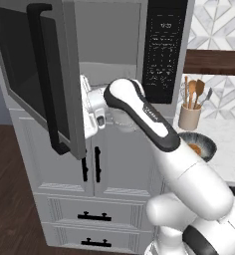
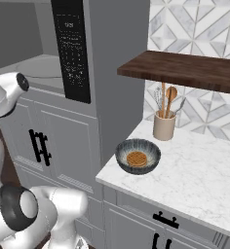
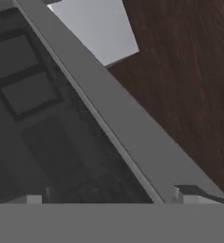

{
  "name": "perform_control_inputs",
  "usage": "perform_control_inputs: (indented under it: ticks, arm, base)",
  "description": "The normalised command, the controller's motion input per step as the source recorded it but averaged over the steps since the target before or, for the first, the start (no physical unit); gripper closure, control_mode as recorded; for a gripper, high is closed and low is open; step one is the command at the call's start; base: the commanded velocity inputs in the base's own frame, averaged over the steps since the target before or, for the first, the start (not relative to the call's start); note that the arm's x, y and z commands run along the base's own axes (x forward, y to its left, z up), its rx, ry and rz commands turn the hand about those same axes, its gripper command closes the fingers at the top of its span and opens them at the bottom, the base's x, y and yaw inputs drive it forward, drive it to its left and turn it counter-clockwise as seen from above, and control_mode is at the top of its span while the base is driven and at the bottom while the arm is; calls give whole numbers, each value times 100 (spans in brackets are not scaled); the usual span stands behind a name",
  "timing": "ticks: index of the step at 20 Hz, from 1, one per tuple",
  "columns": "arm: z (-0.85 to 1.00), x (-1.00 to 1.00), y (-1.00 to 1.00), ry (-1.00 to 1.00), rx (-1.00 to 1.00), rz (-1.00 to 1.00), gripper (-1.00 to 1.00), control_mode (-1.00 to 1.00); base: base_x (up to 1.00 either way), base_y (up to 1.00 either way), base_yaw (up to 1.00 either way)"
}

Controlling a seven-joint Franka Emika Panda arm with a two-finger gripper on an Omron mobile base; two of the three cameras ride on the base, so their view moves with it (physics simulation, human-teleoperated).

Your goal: Open the microwave, place the bowl with waffle inside the microwave, then close the microwave door and turn it on.

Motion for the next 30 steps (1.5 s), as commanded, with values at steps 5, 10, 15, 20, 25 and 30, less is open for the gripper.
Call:
perform_control_inputs:
  ticks: [5, 10, 15, 20, 25, 30]
  arm:
    - [-37, 27, 100, 31, -10, 4, -100, -100]
    - [-25, 4, 100, 17, -17, 0, -100, -100]
    - [-4, -21, 69, -2, -13, -1, -100, -100]
    - [-18, -96, -75, -31, -5, -17, -100, -100]
    - [-41, -92, -100, -38, -8, -9, -100, -100]
    - [-27, -39, -100, -27, -21, -12, -100, -100]
  base:
    - [0, 0, 0]
    - [0, 0, 0]
    - [0, 0, 0]
    - [0, 0, 0]
    - [0, 0, 0]
    - [0, 0, 0]
